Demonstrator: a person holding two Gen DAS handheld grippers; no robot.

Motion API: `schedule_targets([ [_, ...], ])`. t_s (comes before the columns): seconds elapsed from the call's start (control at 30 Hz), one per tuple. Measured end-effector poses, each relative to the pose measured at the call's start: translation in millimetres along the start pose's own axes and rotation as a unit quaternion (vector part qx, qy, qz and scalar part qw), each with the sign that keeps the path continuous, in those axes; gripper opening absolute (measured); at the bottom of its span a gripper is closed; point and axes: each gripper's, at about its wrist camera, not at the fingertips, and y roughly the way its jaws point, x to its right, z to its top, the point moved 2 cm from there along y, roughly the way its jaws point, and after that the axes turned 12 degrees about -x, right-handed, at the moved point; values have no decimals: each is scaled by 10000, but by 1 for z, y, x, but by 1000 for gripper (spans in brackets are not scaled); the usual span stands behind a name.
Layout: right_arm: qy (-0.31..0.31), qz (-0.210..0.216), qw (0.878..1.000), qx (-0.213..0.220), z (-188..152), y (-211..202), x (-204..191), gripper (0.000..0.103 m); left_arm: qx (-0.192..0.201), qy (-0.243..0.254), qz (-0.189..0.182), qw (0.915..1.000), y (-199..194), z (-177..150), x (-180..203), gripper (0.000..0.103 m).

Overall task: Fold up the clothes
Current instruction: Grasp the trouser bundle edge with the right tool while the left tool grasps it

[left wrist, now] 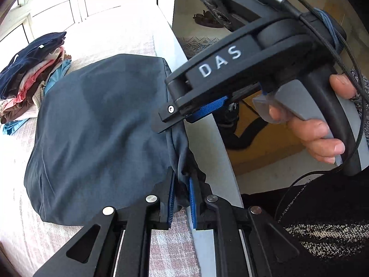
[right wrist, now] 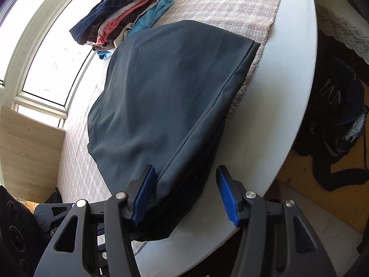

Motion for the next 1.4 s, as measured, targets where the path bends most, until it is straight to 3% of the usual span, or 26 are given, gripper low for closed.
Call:
schedule_targets([
  [0.13, -34, -89, 9999, -99, 5, 11, -4, 62, 118, -72, -79, 9999, -6, -2, -6, 10],
  [0.27, -210, -59, 9997, -103, 5, 16, -12, 61, 195, -94, -108, 9997, -10, -5, -12, 10],
  [0.3, -267, -7, 9996, -110, 4, 17, -13, 57, 201, -107, -118, 9997, -9, -5, -14, 10],
  [0.33, -324, 44, 9994, -116, 3, 19, -15, 37, 208, -121, -128, 9996, -9, -6, -16, 10],
  [0.37, -342, 91, 9993, -111, 2, 18, -15, 27, 197, -161, -134, 9996, -11, -7, -19, 11],
  [0.43, -310, 177, 9993, -80, 3, 14, -12, 20, 172, -249, -147, 9994, -17, -9, -25, 18],
  [0.5, -265, 312, 9991, -86, 4, 8, -10, 16, 188, -460, -209, 9985, -27, -17, -36, 39],
  [0.57, -295, 420, 9987, -78, 5, 0, -13, 14, 227, -704, -239, 9970, -38, -27, -51, 44],
  [0.63, -378, 513, 9980, -31, 7, -7, -21, 14, 179, -1211, -228, 9922, -41, -41, -77, 56],
  [0.67, -442, 521, 9977, -8, 9, -9, -25, 14, 151, -1471, -222, 9888, -42, -48, -91, 61],
  [0.73, -542, 475, 9974, 18, 12, -12, -32, 13, 9, -2074, -319, 9777, -36, -58, -117, 61],
  [0.83, -572, 408, 9975, -16, 13, -10, -31, 13, -194, -3164, -733, 9456, -13, -73, -155, 61],
  [1.03, -564, 359, 9977, -86, 11, -5, -23, 13, -135, -4267, -1332, 8944, 20, -80, -176, 61],
  [1.23, -726, 289, 9969, -89, 10, 0, -24, 13, 135, -4734, -1360, 8702, 30, -65, -179, 64],
  [1.33, -728, 368, 9966, -107, 10, 2, -21, 13, 117, -4733, -1182, 8729, 35, -53, -174, 64],
  [1.4, -720, 439, 9963, -159, 11, 4, -18, 13, 102, -4677, -1023, 8779, 34, -48, -169, 55],
])
